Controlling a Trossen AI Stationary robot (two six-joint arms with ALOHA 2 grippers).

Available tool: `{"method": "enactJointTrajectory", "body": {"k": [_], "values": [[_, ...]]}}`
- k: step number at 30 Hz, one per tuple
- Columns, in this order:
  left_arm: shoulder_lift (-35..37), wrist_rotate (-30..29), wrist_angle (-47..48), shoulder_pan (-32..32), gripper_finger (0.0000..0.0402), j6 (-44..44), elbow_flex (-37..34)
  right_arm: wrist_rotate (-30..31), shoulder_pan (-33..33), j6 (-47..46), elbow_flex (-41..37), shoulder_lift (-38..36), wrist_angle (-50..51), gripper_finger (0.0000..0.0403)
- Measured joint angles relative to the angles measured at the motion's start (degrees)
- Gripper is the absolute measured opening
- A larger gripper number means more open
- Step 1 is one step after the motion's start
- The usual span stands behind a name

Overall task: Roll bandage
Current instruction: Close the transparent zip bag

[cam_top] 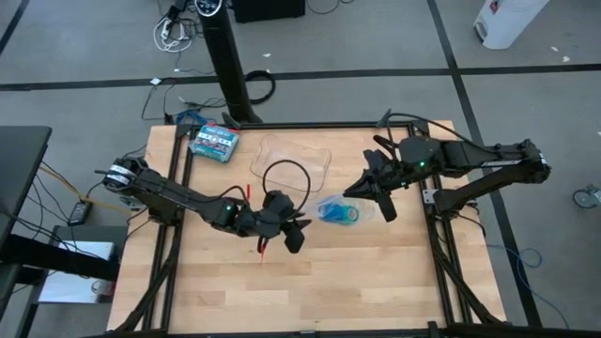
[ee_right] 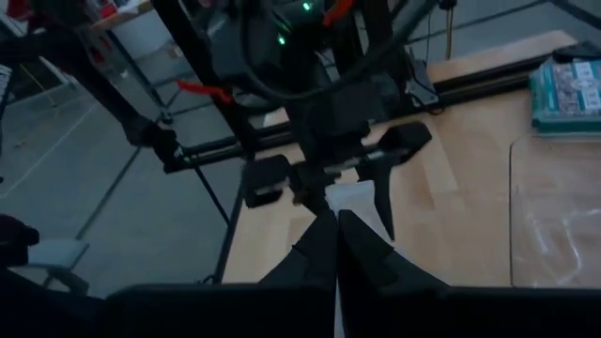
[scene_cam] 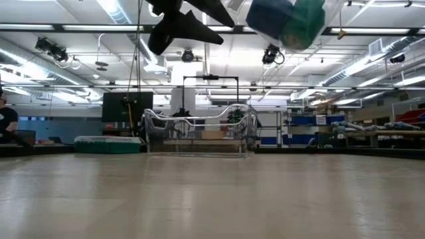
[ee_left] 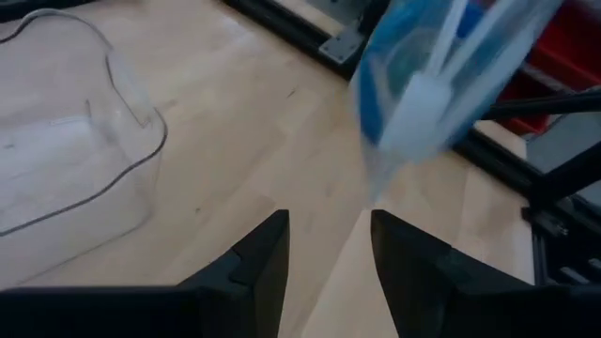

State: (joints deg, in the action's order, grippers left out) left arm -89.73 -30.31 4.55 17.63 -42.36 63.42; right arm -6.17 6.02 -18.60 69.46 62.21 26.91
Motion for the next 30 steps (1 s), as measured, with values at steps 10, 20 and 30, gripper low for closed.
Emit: {"method": "enactJointTrajectory", "body": {"k": [10, 20, 30], "values": [[0.0, 0.0, -10.1, 0.0, 0.0158, 7.3, 0.0, -0.6, 0.0, 0.2, 0.0, -0.2, -0.2, 0.0000], [0.0, -0.4, -11.6, 0.0, 0.0093, 7.7, 0.0, 1.5, -0.1, 0.1, 0.0, -2.5, 0.6, 0.0000], [0.1, -0.9, -18.2, -2.2, 0.0031, 7.7, 0.0, 1.6, -0.1, -1.2, 0.0, -2.3, 2.1, 0.0000]]}}
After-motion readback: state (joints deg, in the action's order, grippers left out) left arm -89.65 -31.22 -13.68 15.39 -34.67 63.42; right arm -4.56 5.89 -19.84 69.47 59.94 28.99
